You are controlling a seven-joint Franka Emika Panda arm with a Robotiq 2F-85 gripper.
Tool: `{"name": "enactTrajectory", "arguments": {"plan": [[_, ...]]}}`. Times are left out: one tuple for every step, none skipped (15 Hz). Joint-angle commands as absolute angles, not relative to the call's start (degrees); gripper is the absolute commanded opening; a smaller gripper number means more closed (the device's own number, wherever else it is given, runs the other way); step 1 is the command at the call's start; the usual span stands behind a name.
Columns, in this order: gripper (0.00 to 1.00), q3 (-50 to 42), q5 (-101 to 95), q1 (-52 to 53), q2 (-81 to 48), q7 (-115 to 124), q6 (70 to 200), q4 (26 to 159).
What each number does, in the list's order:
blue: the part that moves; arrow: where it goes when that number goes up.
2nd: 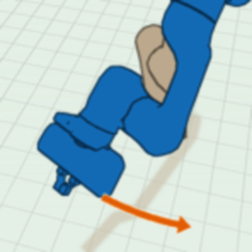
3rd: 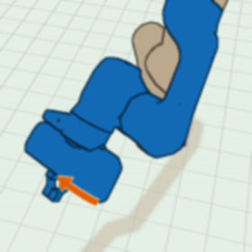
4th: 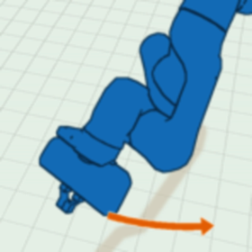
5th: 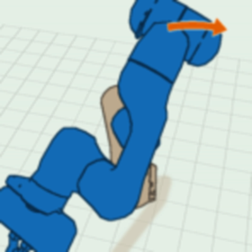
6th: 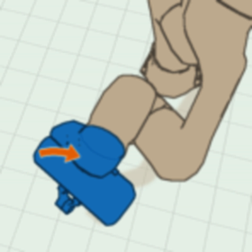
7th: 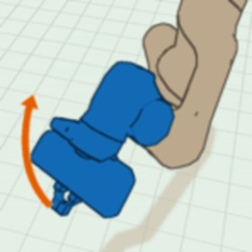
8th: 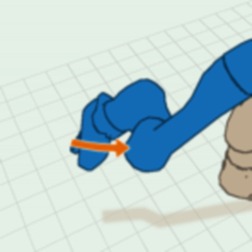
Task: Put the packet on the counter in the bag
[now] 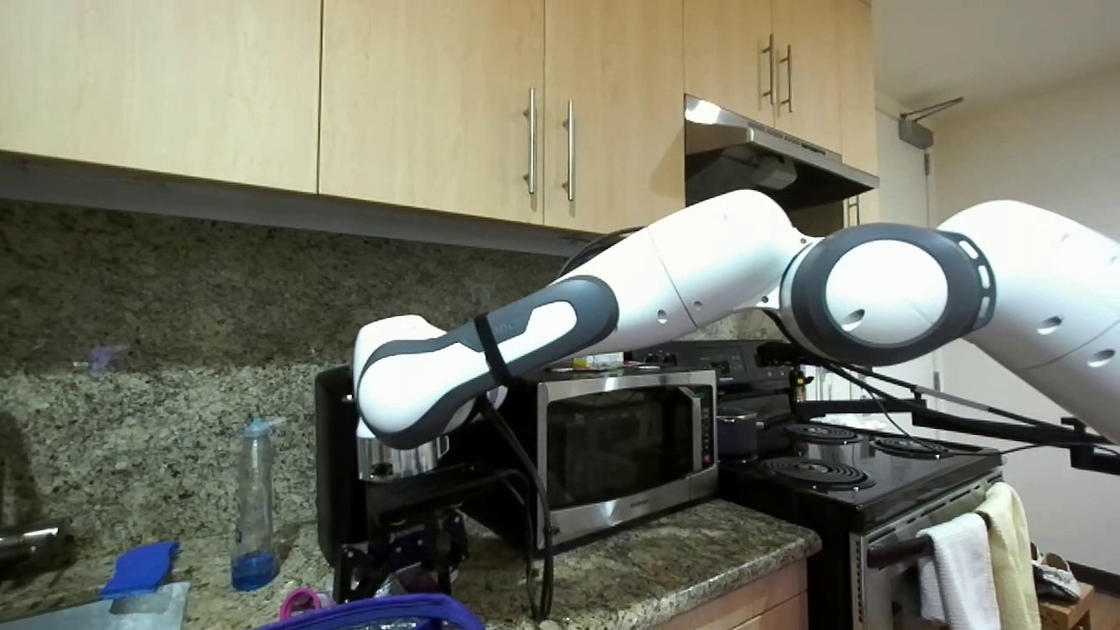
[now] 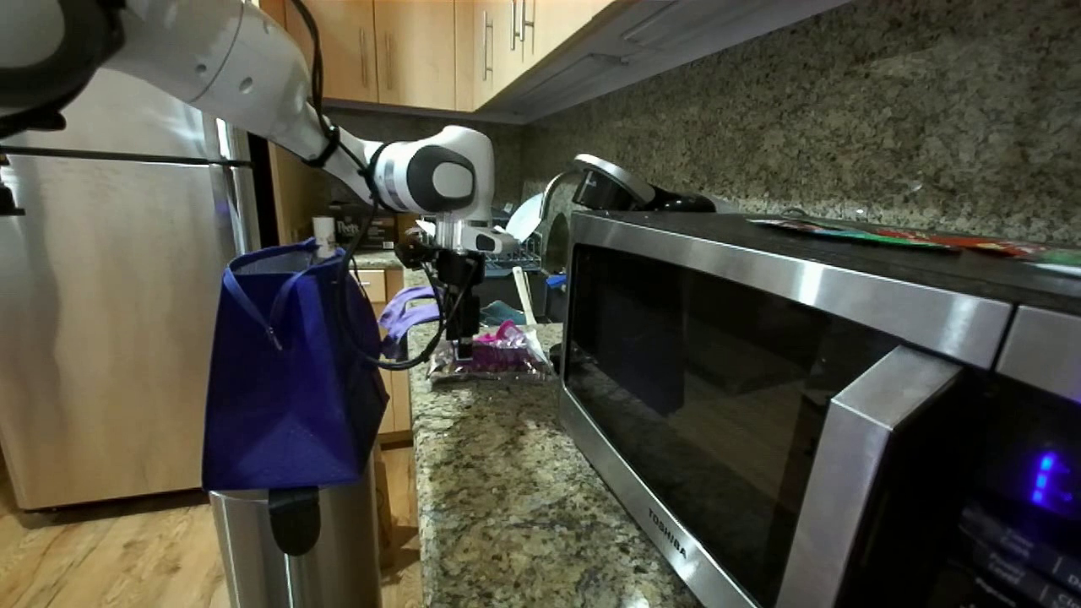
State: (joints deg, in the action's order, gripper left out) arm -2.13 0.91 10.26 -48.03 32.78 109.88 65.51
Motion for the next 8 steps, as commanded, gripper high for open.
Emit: {"name": "enactTrajectory", "arguments": {"plan": [[1.00, -0.6, 5.0, 7.9, -49.3, 30.9, 111.5, 64.0], [1.00, -0.9, 5.4, 7.6, -49.1, 31.0, 111.7, 64.5], [1.00, -1.1, 5.6, 7.4, -49.0, 31.1, 111.9, 64.7], [1.00, -1.6, 5.4, 7.2, -48.9, 31.0, 111.6, 64.8], [1.00, -1.9, 5.0, 7.1, -48.8, 31.1, 111.6, 64.8], [1.00, -2.1, 4.6, 6.9, -48.8, 30.6, 111.4, 64.9], [1.00, -2.1, 4.5, 6.6, -48.9, 30.2, 111.0, 64.8], [1.00, -1.9, 4.6, 6.3, -49.2, 28.8, 110.9, 64.9]]}}
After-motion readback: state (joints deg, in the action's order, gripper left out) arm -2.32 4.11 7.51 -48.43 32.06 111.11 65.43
